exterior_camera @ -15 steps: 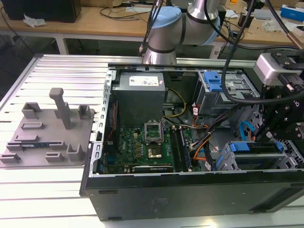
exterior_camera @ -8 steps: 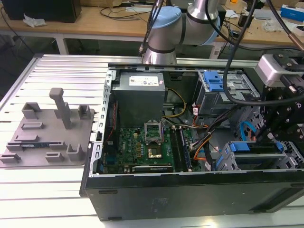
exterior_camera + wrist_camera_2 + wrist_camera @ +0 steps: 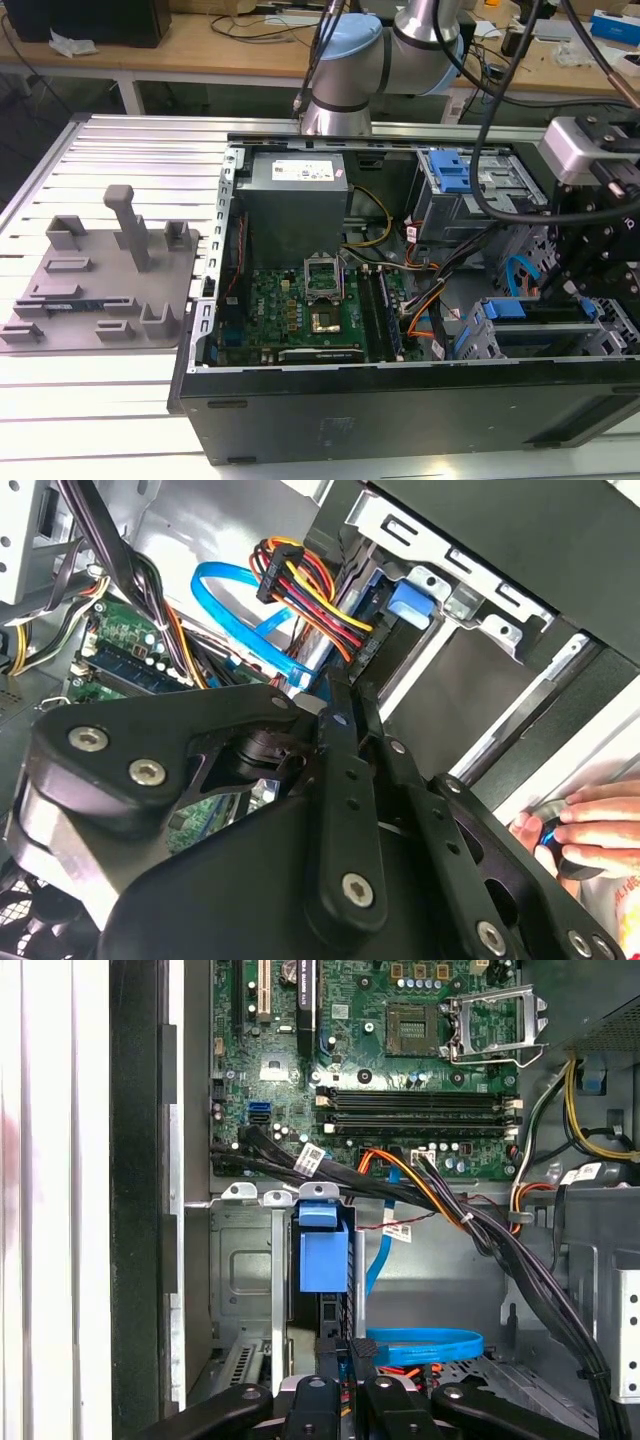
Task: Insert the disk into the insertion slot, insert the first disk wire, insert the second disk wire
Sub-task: 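Insert the second disk wire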
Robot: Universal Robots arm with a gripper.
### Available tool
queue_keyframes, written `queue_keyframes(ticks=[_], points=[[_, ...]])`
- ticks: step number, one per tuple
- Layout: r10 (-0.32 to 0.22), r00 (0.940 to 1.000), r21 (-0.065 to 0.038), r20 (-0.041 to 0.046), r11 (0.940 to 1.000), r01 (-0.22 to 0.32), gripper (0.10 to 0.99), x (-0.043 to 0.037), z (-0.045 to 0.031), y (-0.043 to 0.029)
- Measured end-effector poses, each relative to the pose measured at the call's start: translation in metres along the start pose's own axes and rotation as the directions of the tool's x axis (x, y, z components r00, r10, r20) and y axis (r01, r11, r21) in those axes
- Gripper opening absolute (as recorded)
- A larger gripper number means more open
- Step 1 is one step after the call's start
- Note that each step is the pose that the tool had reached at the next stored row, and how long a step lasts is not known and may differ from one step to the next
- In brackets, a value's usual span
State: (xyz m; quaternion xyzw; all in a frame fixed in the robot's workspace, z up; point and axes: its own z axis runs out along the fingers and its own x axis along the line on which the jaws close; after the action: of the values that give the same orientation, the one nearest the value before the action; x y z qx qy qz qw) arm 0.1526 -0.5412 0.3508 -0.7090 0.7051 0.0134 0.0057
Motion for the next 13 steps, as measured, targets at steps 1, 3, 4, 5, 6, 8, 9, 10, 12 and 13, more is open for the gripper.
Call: queue_keyframes(ticks=[1,3,4,5,6,8,9,10,12,13], points=[[0.0,1.0,0.0,0.0,1.0,0.0,0.161,0.0,0.0001,-0.0003],[0.0,1.0,-0.001,-0.0004,1.0,0.0,0.161,0.0001,0.0006,-0.0004],[0.0,1.0,-0.002,-0.0005,1.0,0.0,0.161,0.0001,0.0008,-0.0004],[0.0,1.0,-0.002,-0.0006,1.0,0.0,0.161,0.0001,0.0011,-0.0004],[0.0,1.0,-0.002,-0.0008,1.0,0.0,0.161,0.0001,0.0014,-0.0005],[0.0,1.0,-0.003,-0.0011,1.0,0.0,0.161,0.0001,0.0019,-0.0005],[0.0,1.0,-0.003,-0.0012,1.0,0.0,0.161,0.0001,0.0022,-0.0006],[0.0,1.0,-0.004,-0.0015,1.0,0.0,0.161,0.0001,0.0027,-0.0008],[0.0,1.0,-0.006,-0.0017,1.0,0.0,0.161,0.0002,0.0039,-0.0014],[0.0,1.0,-0.006,-0.0018,1.0,0.0,0.161,0.0002,0.0042,-0.0015]])
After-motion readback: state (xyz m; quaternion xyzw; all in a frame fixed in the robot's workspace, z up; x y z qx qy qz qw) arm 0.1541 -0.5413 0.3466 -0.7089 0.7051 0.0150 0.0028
